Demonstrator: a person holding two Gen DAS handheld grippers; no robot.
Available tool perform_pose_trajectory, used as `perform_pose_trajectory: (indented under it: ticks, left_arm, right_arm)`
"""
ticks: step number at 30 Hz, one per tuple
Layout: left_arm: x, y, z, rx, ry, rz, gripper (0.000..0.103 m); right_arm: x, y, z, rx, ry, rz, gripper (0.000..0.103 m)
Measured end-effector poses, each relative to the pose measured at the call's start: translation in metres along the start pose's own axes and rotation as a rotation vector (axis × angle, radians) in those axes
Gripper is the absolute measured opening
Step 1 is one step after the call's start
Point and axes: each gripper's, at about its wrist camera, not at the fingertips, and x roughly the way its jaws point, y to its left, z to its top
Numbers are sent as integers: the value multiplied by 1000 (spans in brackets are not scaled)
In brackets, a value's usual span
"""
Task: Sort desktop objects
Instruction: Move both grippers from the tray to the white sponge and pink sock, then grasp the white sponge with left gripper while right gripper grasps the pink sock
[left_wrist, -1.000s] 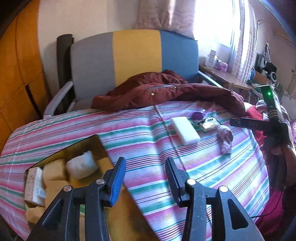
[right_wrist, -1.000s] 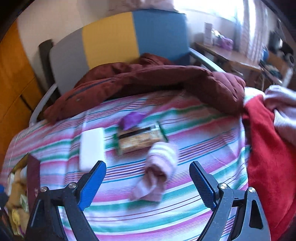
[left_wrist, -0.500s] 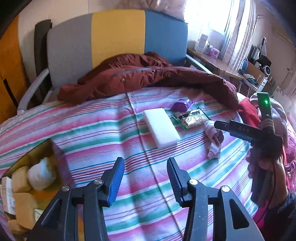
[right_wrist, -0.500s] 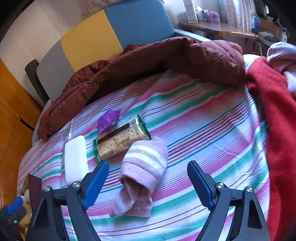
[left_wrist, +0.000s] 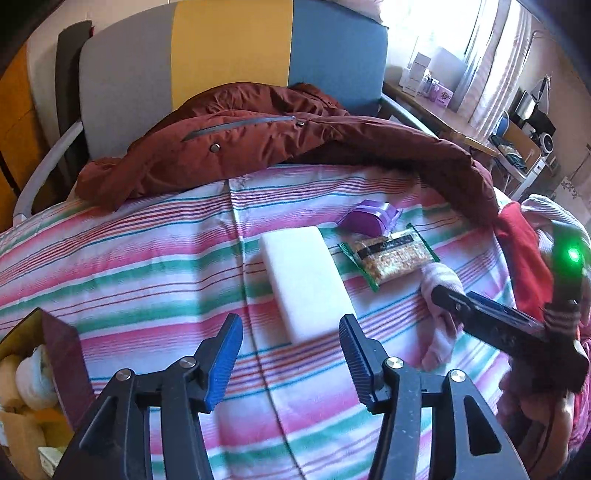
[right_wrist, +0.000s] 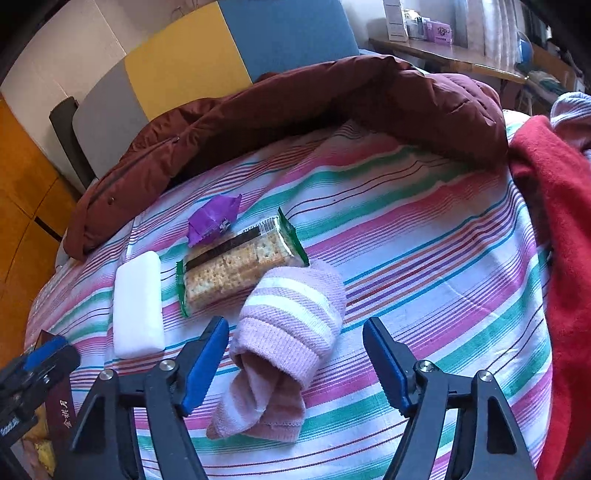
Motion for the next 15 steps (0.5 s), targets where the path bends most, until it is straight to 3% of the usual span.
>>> perform_pose_trajectory:
  ticks: [3,11,15]
  left_arm:
    - [9,-5,5,3,-1,3,62]
    - [32,-13,16,-9,11,11,64]
    - [42,-13,21,-24,22,16,66]
  right_arm:
    - [0,3,0,-20,-2,-14,76]
    - [1,9,0,-68,4,-38,62]
    - [1,10,1,-82,4,-46,62]
